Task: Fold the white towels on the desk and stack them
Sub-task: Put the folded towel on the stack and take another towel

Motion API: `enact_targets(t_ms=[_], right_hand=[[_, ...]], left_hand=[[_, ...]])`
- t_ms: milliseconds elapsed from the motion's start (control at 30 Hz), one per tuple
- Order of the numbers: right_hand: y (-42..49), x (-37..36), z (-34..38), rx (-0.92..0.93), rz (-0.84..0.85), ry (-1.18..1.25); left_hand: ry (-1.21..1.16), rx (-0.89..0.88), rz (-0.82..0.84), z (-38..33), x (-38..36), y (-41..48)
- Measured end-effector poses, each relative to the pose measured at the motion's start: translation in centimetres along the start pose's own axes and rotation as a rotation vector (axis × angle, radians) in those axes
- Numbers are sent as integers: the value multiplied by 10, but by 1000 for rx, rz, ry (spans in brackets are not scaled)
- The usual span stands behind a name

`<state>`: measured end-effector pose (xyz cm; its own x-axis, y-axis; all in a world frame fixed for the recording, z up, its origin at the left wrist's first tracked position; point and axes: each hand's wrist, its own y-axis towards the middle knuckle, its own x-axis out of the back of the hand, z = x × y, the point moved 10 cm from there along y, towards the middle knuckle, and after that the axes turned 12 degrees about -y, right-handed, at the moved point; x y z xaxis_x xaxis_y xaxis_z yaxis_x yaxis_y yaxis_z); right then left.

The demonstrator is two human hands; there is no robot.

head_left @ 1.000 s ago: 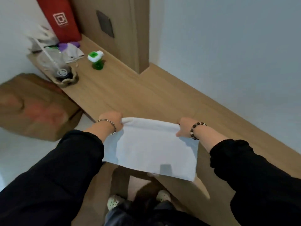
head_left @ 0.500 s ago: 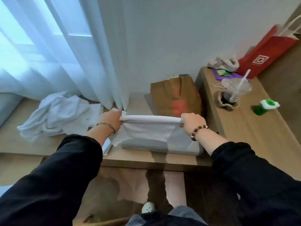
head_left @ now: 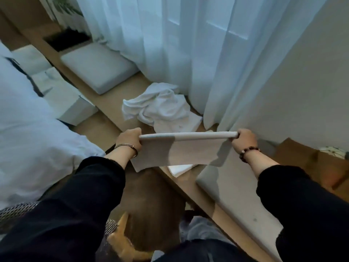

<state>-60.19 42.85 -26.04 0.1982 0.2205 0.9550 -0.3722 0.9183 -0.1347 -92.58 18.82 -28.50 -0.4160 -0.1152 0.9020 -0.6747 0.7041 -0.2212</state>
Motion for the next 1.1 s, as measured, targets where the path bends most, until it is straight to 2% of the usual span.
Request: enact_targets(t_ms=[67,133,200,300,400,467,600,667,867,1033,1100], right_hand=[[34,-24,-1,-104,83,233],[71,-48,-4,-151,152,324],[105,-68,-7,-168,186,321],[155,-88,-11,-185,141,272],[189,-108,-16,-218,53,225],[204,-125,-20,-227,5,208],[225,-169,-30,-234,-5,101],[235,-200,-42,-264,64,36],[271,-293,-75,-288,222,-146],[305,-354,-89,-321,226,-88],[309,-380,-106,-363,288,-67]], left_hand=[[-124,134,12,23,-13,24],[-244,269,37,41,-33,46],[-370,386,71,53,-59,64],[-644,516,90,60,-99,87],[-1018,660,-9,64,-141,99],[-1120,703,-65,69,-167,106],[-1011,697,-64,80,-214,124],[-930,730,-44,87,-240,129],[-904,848,57,102,-337,141],[-957,972,42,109,-405,140],[-962,997,40,112,-423,135]])
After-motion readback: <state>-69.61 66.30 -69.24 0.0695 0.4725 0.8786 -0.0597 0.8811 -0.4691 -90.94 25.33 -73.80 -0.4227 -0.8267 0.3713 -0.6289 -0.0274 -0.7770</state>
